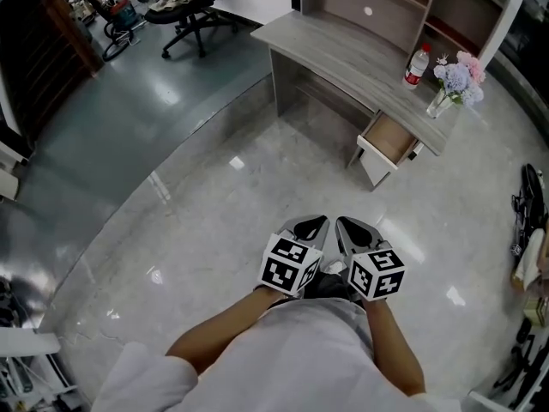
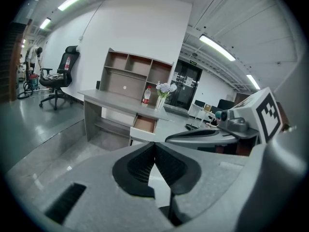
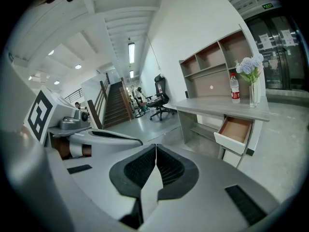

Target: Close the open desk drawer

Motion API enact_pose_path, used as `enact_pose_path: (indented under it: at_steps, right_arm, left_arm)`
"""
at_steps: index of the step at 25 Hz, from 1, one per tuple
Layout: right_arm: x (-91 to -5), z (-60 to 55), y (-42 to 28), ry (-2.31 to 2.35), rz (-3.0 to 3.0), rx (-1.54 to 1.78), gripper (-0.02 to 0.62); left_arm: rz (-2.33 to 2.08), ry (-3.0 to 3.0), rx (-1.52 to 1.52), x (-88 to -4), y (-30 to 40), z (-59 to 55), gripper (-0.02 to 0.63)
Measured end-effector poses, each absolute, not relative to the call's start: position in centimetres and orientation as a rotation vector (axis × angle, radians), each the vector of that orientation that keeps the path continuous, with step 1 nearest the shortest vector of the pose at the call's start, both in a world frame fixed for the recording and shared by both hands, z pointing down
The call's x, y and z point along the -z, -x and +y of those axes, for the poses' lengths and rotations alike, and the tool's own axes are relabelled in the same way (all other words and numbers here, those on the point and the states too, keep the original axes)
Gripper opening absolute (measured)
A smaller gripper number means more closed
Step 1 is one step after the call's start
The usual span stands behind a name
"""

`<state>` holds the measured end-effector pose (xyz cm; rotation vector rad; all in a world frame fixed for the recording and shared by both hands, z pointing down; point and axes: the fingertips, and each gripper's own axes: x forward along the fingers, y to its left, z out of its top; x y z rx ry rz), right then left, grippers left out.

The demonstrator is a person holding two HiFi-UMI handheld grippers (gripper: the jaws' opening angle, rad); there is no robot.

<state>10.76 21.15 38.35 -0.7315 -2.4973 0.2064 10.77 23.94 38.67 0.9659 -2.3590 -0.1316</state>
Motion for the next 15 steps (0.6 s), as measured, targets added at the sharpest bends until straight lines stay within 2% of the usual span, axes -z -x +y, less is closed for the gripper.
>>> enact_pose_path:
  at_steps: [8, 15]
  right_arm:
    - [-40.0, 19.6, -6.8, 0.713, -2.488, -0.265, 0.003]
    - [-42.6, 15.8, 0.3, 0.672, -2.456, -0.332, 0.003]
  left_arm:
    - [-2.322, -0.984, 0.073, -39.9, -6.6, 22.3, 0.003]
    - [-2.259, -0.984, 0.054, -42.2, 0.3, 18.8, 0.003]
